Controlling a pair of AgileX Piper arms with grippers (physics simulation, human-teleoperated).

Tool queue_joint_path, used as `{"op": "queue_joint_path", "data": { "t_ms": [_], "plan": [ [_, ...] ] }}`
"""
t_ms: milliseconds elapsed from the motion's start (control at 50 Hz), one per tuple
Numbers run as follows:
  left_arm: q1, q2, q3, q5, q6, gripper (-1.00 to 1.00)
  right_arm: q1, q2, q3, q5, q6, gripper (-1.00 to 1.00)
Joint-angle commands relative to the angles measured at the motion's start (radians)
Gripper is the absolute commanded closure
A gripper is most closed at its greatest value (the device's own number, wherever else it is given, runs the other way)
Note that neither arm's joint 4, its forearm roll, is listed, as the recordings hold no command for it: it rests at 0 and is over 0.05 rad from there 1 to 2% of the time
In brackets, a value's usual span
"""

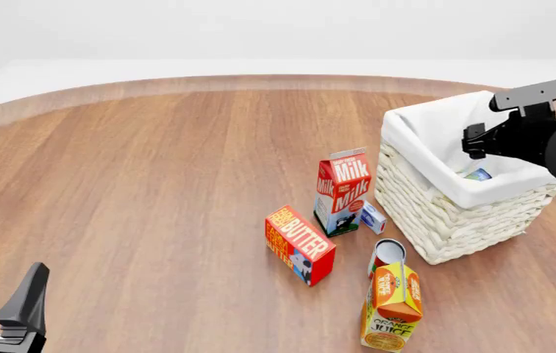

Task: Pick up the alphabet soup, and put it in the basket.

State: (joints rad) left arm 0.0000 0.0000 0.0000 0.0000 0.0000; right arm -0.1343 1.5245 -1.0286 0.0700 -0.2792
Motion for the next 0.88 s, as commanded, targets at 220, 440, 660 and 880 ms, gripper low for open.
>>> {"op": "queue_joint_path", "data": {
  "t_ms": [220, 440, 660, 880],
  "plan": [
    [0.0, 0.0, 0.0, 0.0, 0.0, -1.0, 0.001, -0.118, 0.052, 0.001, 0.03, -1.0],
    [0.0, 0.0, 0.0, 0.0, 0.0, -1.0, 0.002, -0.173, 0.108, -0.013, 0.033, -1.0],
    [0.0, 0.0, 0.0, 0.0, 0.0, -1.0, 0.008, -0.247, 0.176, -0.024, 0.033, -1.0],
    [0.0, 0.0, 0.0, 0.0, 0.0, -1.0, 0.008, -0.33, 0.224, -0.014, 0.043, -1.0]
  ]
}}
